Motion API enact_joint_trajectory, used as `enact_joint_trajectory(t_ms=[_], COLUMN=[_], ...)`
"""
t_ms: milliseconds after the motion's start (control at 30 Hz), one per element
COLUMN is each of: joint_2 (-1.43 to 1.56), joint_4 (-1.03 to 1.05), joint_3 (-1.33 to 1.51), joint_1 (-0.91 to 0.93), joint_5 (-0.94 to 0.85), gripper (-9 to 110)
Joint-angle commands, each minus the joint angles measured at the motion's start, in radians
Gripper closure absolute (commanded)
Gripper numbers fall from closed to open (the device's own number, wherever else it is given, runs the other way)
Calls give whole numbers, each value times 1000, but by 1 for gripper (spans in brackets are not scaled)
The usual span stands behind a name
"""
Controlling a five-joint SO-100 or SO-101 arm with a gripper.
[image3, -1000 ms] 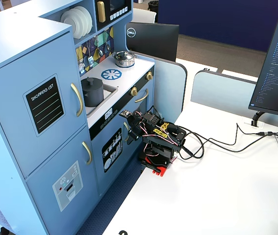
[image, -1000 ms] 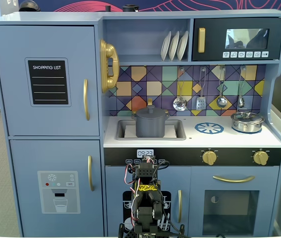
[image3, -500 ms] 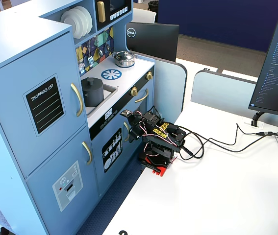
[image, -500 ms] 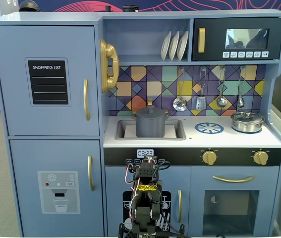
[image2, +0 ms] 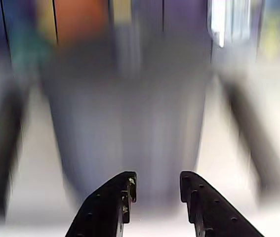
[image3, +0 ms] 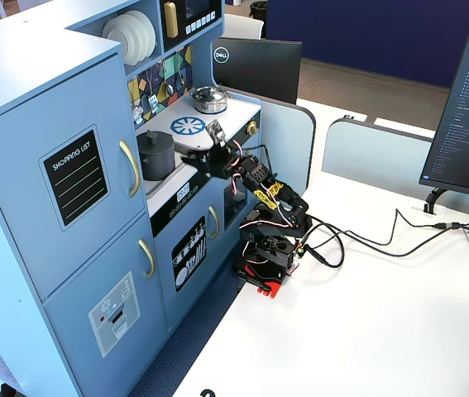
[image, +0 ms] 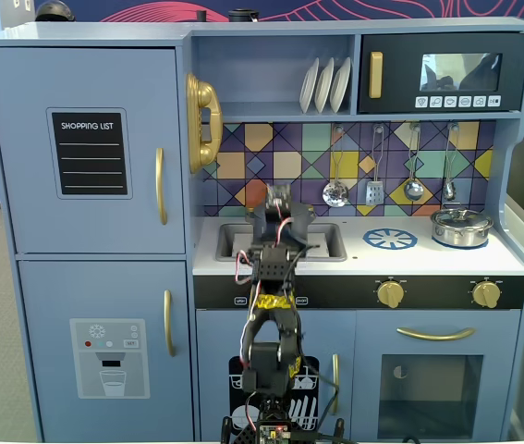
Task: Take off the lid from the gray recipient and place it on the counter
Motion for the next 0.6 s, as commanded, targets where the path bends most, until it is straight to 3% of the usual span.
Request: enact_joint_trajectory(t_ms=[0,167,433,567], joint_2=[-61,-100,-202,-256], joint_4=[-187,-253,-311,-341], joint_3=[-112,-115,-153,-160], joint_1=[-12,-5,-3,-9], joint_5=[-21,-9,26,28], gripper=[98,97,84,85])
